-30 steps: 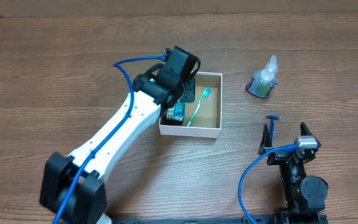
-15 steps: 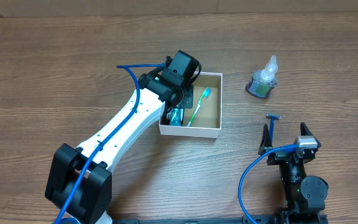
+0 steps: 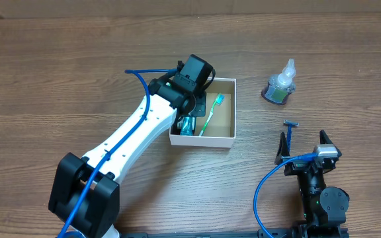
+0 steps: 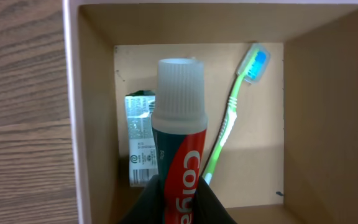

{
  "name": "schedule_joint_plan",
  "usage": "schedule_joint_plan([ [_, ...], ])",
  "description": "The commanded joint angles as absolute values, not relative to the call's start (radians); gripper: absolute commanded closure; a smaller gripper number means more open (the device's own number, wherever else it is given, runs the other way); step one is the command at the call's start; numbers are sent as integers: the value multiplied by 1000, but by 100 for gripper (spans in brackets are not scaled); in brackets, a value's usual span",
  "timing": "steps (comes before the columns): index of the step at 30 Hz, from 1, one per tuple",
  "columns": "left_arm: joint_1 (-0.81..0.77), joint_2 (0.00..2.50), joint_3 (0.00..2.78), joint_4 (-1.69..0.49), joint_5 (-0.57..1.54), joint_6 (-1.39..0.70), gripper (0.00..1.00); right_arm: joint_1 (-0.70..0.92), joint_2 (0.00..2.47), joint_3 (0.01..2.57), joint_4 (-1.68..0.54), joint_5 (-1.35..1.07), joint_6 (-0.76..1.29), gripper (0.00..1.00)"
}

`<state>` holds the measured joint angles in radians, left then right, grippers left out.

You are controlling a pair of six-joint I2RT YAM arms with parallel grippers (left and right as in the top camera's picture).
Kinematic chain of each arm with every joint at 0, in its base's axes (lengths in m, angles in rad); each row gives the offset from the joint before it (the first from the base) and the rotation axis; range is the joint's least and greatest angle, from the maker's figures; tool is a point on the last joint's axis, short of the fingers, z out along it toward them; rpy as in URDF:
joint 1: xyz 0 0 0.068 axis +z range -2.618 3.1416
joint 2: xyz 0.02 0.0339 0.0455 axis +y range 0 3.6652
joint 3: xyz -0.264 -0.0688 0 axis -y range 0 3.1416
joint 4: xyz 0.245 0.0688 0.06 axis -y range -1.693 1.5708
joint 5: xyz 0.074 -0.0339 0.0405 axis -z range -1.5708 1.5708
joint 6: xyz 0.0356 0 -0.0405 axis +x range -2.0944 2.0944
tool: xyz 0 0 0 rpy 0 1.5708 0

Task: Pack container
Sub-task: 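Carry the toothpaste tube over the box and lower it inside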

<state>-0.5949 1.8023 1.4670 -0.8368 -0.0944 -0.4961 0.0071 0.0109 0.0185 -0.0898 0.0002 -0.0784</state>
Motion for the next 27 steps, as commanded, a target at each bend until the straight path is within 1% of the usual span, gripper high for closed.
schedule_joint_plan([
  [1,-619,1817,1493,-839,-100,-506,85,4,3,8,-84,-2,-80,0],
  [18,-620,1818,1493,-829,-175,-558,82,4,3,8,-84,-2,-80,0],
  [27,-620,1818,1493,-831,-259,-566,80,4,3,8,-84,-2,-80,0],
])
